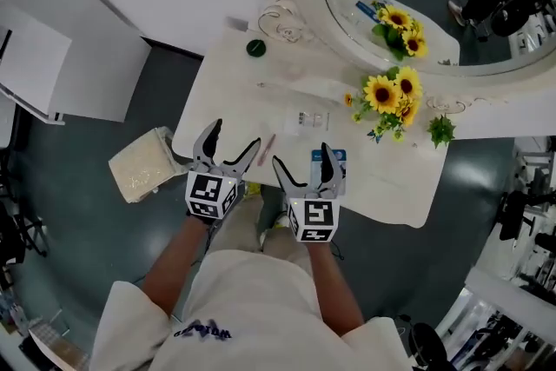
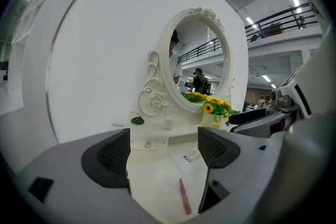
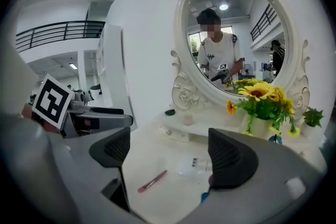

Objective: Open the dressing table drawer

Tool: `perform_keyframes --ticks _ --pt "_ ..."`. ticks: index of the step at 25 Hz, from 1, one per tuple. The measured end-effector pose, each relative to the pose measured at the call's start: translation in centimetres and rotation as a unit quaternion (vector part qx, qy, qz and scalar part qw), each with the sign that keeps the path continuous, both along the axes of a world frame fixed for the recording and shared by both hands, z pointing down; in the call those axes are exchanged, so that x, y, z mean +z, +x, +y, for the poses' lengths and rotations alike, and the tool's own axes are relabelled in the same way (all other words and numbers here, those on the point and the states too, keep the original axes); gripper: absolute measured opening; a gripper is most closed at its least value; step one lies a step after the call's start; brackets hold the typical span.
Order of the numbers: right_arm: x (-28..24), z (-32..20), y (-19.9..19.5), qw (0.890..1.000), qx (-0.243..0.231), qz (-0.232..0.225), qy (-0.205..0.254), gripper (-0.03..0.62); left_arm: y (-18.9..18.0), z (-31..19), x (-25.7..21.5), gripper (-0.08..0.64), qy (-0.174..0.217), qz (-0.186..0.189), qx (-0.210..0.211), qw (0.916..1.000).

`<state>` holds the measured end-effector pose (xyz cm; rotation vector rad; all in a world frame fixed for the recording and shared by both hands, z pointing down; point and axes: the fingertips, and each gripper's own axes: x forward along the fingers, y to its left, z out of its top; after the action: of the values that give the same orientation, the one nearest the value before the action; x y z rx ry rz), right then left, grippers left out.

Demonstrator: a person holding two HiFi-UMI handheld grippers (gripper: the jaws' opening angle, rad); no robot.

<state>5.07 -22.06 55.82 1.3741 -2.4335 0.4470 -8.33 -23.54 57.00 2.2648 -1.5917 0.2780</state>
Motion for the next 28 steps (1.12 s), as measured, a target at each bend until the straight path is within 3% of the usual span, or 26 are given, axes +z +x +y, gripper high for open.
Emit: perform_keyframes --ticks 7,12,16,21,28 --pt "4.4 -2.2 1.2 0.999 0.032 0.021 -0.029 0.451 0.5 -3.6 4.4 0.405 -0.005 -0.005 0.012 0.9999" --pt "6.1 -4.2 1.8 0.998 0.048 0.033 -0.035 0.408 1.6 -5.1 7.9 0.405 -0.031 -0.006 0.031 0.999" --pt "7.4 -5.0 0.6 0.997 0.042 0.043 -0.041 0.344 1.0 -6.6 10.5 0.389 -0.055 0.005 0.021 0.9983" --pt "8.5 -5.6 0.1 0.997 0.045 0.05 -0.04 0.266 0.7 -8.5 13.1 0.307 -0.066 0.009 0.002 0.9978" --pt "9.8 -6.2 -0.9 0.996 0.05 0.066 -0.042 0.17 0.8 -11.4 15.4 0.305 -0.077 0.002 -0.004 0.997"
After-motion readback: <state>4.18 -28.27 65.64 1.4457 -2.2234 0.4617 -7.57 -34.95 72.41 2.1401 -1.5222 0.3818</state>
